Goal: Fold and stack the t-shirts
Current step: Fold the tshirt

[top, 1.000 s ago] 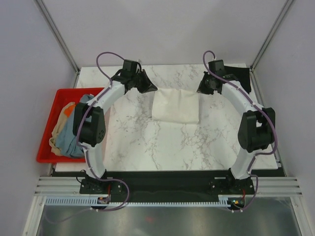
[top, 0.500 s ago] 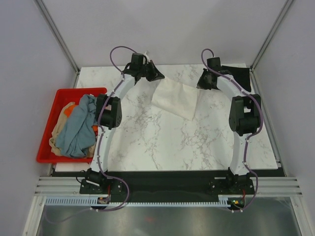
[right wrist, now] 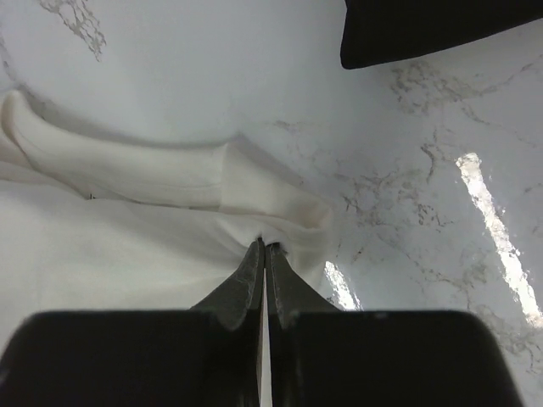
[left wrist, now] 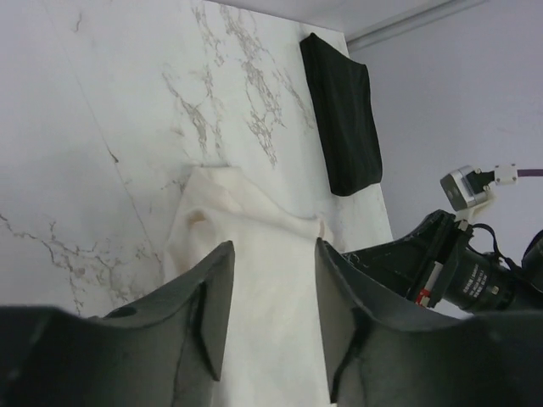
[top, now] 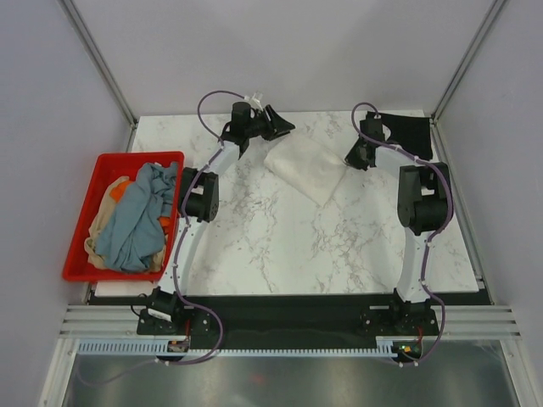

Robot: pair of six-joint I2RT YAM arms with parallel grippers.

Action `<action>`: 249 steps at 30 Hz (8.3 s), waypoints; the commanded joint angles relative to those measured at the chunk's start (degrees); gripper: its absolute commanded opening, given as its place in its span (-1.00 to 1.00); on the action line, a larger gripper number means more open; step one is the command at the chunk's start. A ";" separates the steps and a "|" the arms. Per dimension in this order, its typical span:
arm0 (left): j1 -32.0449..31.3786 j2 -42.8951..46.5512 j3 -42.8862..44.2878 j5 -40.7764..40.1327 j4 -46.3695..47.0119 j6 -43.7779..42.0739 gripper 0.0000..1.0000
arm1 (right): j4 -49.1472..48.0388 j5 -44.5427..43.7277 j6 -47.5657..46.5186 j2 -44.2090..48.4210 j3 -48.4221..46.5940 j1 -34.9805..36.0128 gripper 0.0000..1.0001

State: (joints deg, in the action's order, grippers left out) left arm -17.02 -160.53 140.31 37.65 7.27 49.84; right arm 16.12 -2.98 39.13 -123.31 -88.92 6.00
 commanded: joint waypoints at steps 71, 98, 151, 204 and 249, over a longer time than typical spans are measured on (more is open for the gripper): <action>5.24 31.69 -49.52 5.41 -5.16 -37.63 0.49 | -14.45 28.12 -11.01 15.99 29.42 0.33 0.22; 3.31 46.33 -68.47 8.41 -9.82 -24.62 -0.95 | 4.09 20.12 -11.89 35.75 33.55 0.33 0.15; -12.08 89.86 -99.55 -17.60 -35.11 -13.63 0.02 | 13.76 19.60 -3.71 67.93 54.50 13.77 -0.05; 3.04 56.20 -72.02 0.67 -35.30 -56.17 -0.18 | 17.46 49.21 -68.23 9.84 8.86 5.69 0.00; -1.17 61.20 -66.84 -6.71 -35.57 -48.89 -0.95 | -7.57 37.10 -49.00 30.13 27.48 8.85 -1.00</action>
State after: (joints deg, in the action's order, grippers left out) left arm -17.04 -104.12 70.30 34.30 -28.75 -2.13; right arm 19.00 37.17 -15.42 -98.37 -65.34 14.11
